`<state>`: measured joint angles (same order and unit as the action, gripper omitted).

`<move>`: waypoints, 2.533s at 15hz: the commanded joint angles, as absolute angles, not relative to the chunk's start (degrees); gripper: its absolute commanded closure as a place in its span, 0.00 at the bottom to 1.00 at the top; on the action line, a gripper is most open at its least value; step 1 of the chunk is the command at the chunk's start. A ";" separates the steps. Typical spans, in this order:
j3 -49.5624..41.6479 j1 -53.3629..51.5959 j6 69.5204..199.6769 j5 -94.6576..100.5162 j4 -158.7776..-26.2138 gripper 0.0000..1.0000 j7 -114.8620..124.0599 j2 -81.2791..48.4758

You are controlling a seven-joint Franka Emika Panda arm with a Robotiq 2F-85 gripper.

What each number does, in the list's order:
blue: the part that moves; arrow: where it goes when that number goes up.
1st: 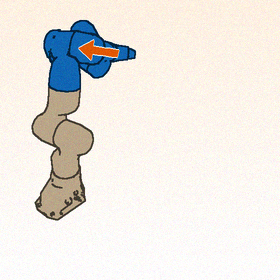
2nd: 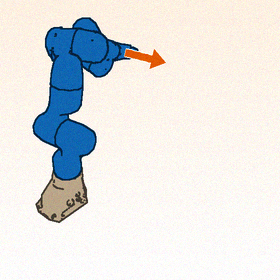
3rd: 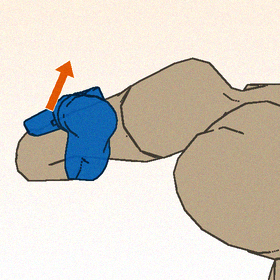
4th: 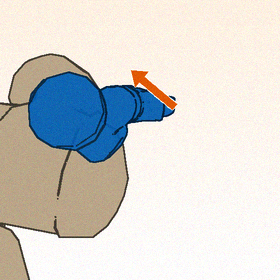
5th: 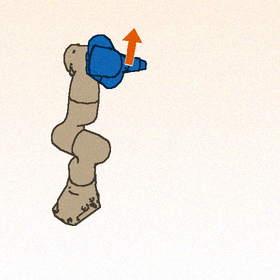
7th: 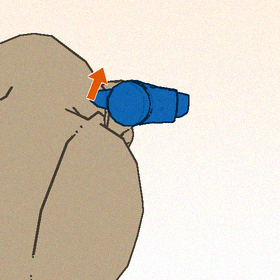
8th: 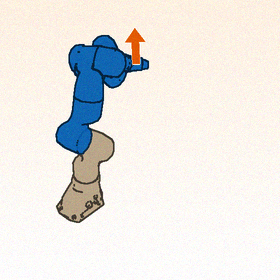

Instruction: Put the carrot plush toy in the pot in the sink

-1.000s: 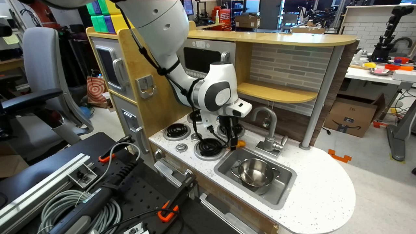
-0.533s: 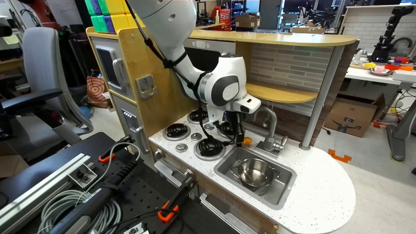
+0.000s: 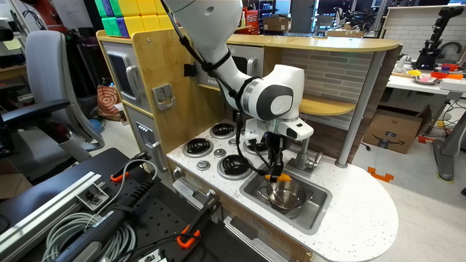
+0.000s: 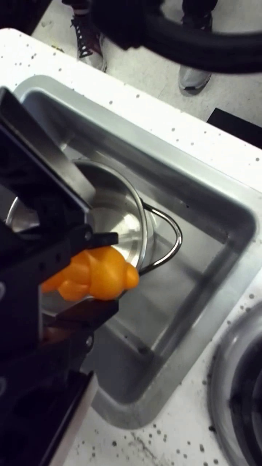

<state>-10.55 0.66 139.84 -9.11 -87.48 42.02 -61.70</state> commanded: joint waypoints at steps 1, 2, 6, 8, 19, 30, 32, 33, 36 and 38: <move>-10.19 3.04 134.33 -11.41 -84.40 0.85 43.86 -62.49; -10.06 3.54 133.94 -11.63 -83.98 0.85 44.38 -62.67; -9.37 4.55 133.80 -12.66 -82.73 0.85 45.49 -63.65; -9.08 4.42 134.15 -12.91 -82.44 0.85 46.29 -64.42; -9.77 7.48 133.46 -14.75 -70.82 0.85 58.75 -73.24; -9.38 9.16 130.86 -13.59 -62.01 0.95 65.28 -79.01; -8.30 9.55 131.16 -13.96 -63.09 1.00 63.75 -77.36; -7.77 9.65 131.87 -14.53 -64.52 1.00 62.59 -75.98; -5.48 11.20 133.08 -15.09 -70.27 1.00 57.71 -70.43; -4.57 12.52 130.99 -14.80 -73.42 1.00 54.30 -66.70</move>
<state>-7.37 10.18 133.57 -13.48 -67.90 59.76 -73.89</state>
